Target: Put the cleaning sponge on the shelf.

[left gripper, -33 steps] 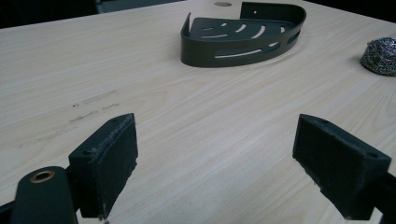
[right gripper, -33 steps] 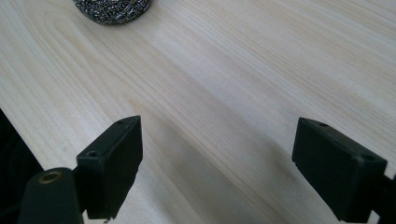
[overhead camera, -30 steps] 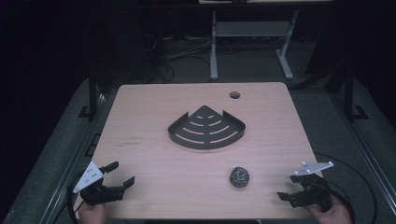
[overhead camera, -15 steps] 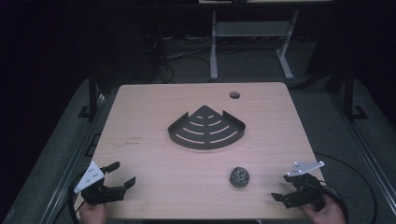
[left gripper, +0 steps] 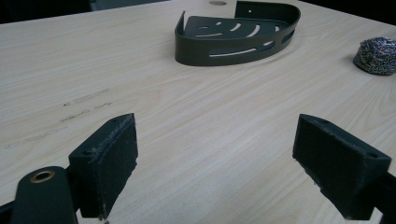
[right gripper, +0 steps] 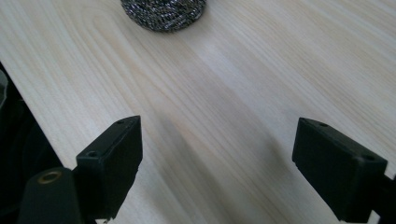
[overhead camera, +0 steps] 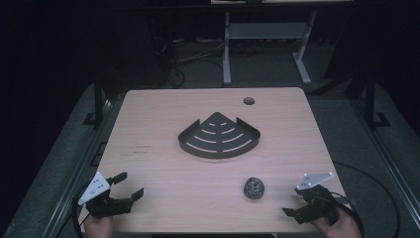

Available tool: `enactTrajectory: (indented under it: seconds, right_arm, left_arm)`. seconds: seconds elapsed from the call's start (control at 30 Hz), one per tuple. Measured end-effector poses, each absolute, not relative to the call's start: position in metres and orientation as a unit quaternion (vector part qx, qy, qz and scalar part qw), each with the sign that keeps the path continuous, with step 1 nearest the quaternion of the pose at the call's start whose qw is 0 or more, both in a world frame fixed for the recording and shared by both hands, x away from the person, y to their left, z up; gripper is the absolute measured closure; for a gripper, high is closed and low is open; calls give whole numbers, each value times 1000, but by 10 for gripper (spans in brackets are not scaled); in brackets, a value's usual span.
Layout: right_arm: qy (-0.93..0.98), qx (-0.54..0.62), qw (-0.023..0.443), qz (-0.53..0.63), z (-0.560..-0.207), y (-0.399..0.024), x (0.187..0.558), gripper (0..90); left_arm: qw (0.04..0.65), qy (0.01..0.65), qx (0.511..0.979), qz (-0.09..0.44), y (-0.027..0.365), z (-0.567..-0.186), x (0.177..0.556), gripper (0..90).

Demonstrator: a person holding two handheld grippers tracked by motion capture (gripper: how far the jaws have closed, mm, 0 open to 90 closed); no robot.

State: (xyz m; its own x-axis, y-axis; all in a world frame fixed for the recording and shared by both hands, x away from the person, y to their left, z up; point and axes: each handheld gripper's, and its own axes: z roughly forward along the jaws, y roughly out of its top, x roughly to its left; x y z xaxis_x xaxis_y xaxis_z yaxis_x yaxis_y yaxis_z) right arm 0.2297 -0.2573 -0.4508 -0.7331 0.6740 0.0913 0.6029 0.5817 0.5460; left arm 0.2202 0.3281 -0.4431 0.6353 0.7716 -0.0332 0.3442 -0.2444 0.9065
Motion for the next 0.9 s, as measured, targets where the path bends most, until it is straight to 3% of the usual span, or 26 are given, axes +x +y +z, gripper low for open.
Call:
enactTrajectory:
  seconds: [0.9]
  right_arm:
    - [904, 323, 57, 275, -444, -231, 238, 144]
  left_arm:
    - [495, 372, 754, 218, 331, -443, 219, 133]
